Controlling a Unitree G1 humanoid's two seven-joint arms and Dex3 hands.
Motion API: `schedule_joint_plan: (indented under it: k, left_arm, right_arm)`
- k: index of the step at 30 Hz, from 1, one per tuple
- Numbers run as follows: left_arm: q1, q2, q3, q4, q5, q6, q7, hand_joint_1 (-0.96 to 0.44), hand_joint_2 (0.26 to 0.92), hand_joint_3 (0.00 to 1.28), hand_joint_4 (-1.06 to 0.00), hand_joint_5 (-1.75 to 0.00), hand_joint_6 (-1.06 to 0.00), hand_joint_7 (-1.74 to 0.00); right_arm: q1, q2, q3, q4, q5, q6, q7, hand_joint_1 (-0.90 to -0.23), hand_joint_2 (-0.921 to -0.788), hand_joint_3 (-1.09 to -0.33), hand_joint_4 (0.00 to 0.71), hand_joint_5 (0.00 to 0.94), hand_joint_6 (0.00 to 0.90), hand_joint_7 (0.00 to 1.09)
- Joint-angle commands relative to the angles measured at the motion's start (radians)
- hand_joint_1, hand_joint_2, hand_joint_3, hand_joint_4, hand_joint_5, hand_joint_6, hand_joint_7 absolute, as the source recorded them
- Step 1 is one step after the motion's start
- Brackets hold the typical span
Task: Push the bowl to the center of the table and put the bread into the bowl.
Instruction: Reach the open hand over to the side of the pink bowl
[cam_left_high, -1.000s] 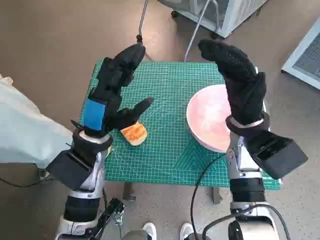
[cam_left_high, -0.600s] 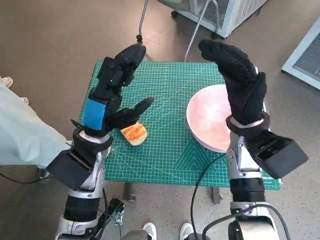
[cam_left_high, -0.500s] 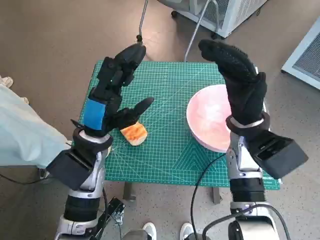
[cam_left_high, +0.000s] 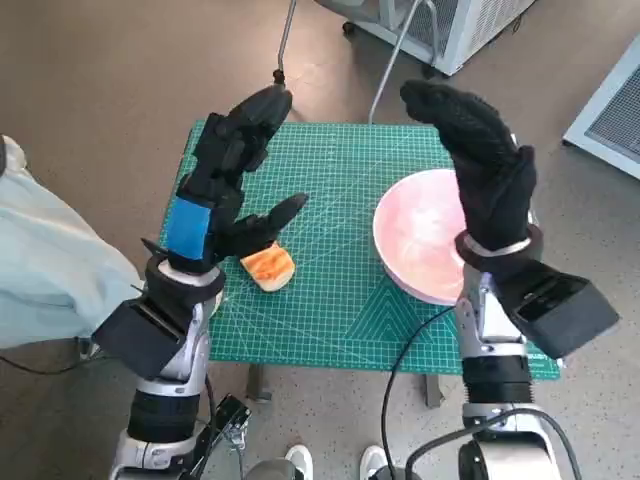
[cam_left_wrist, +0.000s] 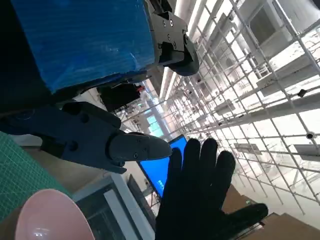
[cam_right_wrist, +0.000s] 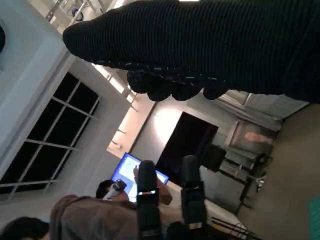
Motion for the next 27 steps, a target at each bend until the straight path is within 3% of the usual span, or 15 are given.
schedule_joint_plan:
  k: [1, 5, 14, 21, 27]
  left_arm:
    - [-0.004, 0.003, 0.012, 0.003, 0.005, -0.007, 0.008, -0.23, 0.921, 0.28, -0.37, -0.01, -0.17, -0.58]
    - [0.000, 0.001, 0.012, 0.003, 0.008, -0.010, 0.011, -0.23, 0.921, 0.29, -0.37, -0.01, -0.17, -0.58]
    - [0.009, -0.005, 0.012, 0.014, 0.016, -0.021, 0.020, -0.24, 0.921, 0.29, -0.37, -0.01, -0.17, -0.57]
    - [0.009, -0.006, 0.012, 0.019, 0.019, -0.020, 0.025, -0.24, 0.921, 0.28, -0.37, 0.00, -0.17, -0.57]
    - [0.008, -0.003, 0.013, 0.018, 0.021, -0.015, 0.029, -0.24, 0.921, 0.29, -0.37, 0.00, -0.17, -0.56]
  right_arm:
    - [0.010, -0.052, -0.051, 0.067, 0.001, -0.032, -0.005, -0.671, -0.921, -0.776, 0.287, 0.016, -0.001, 0.79]
    - [0.014, -0.075, -0.089, 0.104, -0.013, -0.060, -0.045, -0.667, -0.921, -0.791, 0.276, 0.010, -0.001, 0.78]
    - [0.025, -0.125, -0.182, 0.286, -0.123, -0.159, -0.258, -0.631, -0.921, -0.832, 0.266, 0.005, -0.001, 0.78]
    - [0.025, -0.158, -0.204, 0.473, -0.198, -0.214, -0.409, -0.609, -0.921, -0.844, 0.260, 0.002, -0.001, 0.76]
    - [0.031, -0.180, -0.190, 0.606, -0.252, -0.176, -0.532, -0.631, -0.921, -0.886, 0.252, 0.000, -0.001, 0.71]
